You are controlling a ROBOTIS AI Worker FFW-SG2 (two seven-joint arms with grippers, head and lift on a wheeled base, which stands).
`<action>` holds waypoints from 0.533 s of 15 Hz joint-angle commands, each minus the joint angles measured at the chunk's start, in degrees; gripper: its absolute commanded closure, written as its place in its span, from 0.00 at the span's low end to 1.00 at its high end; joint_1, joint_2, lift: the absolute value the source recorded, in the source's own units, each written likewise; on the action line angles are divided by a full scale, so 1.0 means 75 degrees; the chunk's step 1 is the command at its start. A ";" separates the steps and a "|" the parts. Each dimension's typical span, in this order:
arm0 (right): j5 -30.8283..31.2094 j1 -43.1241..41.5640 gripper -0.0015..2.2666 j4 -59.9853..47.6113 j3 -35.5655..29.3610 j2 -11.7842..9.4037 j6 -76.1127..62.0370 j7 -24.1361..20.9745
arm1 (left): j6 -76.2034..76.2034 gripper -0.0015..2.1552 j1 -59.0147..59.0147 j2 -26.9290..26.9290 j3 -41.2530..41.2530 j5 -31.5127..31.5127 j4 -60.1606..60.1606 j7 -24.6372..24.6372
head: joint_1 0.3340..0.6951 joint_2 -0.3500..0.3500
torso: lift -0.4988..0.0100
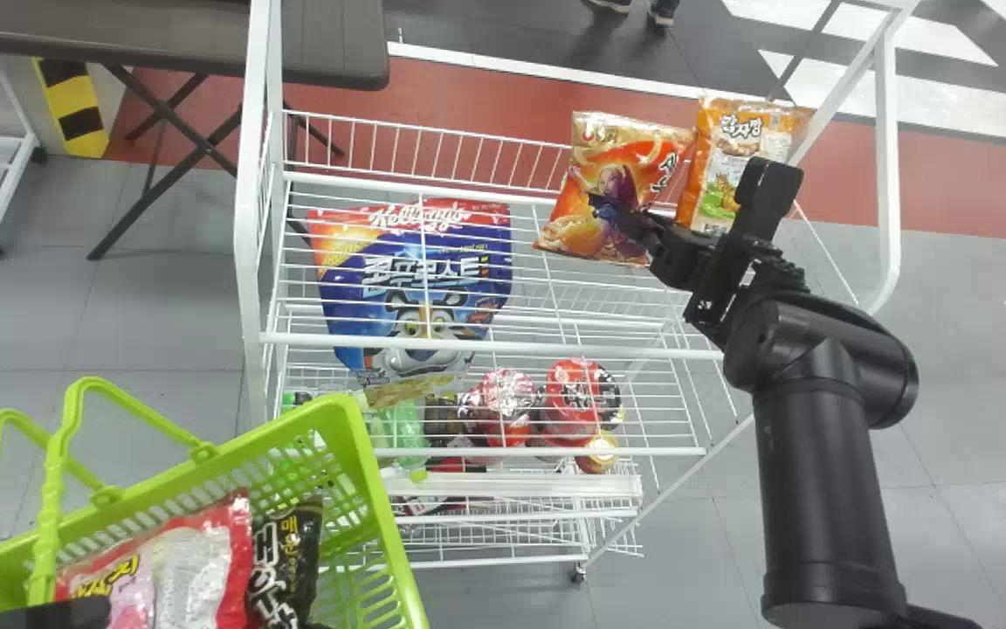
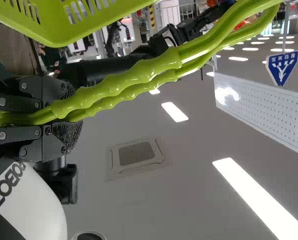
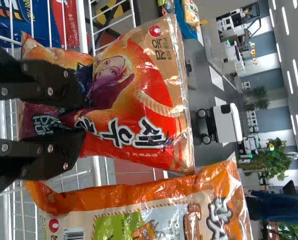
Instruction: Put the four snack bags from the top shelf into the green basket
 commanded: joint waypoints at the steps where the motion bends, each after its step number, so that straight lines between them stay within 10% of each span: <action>1: -0.0632 0.0569 0.99 -0.0985 -0.0056 -0.0002 0.0069 0.0004 | 0.0000 1.00 0.0066 0.0000 0.0078 -0.0006 0.0011 -0.0076 | 1.00 0.09 | 0.98; 8: -0.3151 0.3662 0.99 -0.5966 -0.0524 0.0080 0.1710 -0.0043 | -0.0398 1.00 0.0019 -0.0176 0.0160 -0.0686 0.0011 -0.0076 | 1.00 0.13 | 0.98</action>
